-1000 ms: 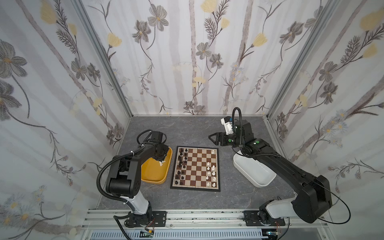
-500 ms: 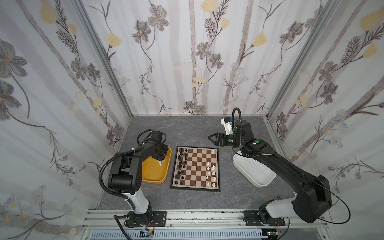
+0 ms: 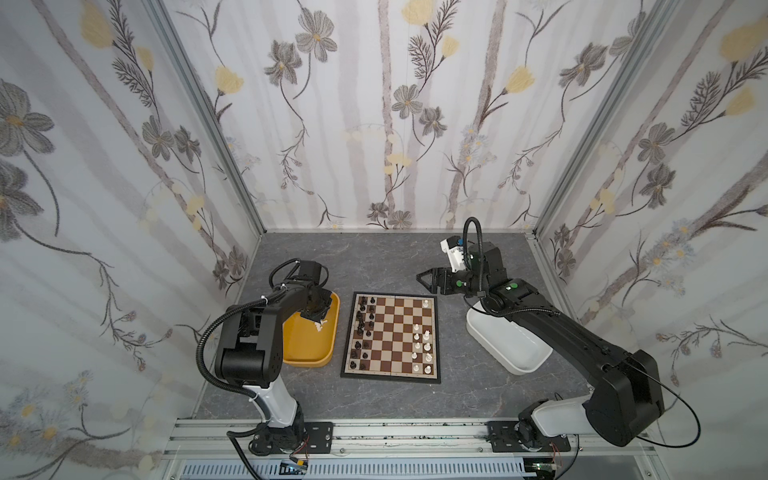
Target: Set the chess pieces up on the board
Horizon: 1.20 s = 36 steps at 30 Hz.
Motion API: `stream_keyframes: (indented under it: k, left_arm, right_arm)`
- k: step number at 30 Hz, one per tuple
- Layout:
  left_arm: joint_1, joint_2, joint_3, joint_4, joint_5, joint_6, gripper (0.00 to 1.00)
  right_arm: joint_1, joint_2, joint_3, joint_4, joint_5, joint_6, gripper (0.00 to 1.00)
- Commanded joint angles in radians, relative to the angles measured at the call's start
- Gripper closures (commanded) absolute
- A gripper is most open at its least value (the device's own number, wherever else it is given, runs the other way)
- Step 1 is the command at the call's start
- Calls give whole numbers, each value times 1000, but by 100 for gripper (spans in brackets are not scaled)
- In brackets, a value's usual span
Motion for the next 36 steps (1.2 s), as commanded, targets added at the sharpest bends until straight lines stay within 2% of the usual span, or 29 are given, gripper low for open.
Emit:
stream_keyframes:
  k: [1, 6, 10, 13, 24, 33, 36]
  left_arm:
    - [6, -21, 5, -40, -4, 21, 78]
    - [30, -81, -21, -75, -1, 59, 80]
    - [47, -110, -24, -67, 23, 91, 62]
    - [53, -106, -27, -42, 41, 93, 59]
    - [52, -20, 9, 10, 61, 64, 63]
    - [52, 35, 55, -36, 41, 66, 66]
    - [52, 49, 77, -79, 25, 73, 67]
  right_arm:
    - [-1, -2, -4, 42, -15, 9, 19]
    - [-2, -2, -10, 48, -20, 11, 18]
    - [-1, 7, -12, 56, -29, 16, 19]
    - [-2, 11, -11, 60, -34, 20, 19]
    - [-2, -6, -15, 48, -17, 15, 16]
    - [-3, -7, -18, 45, -11, 12, 16]
    - [-4, -9, -14, 34, -4, 9, 13]
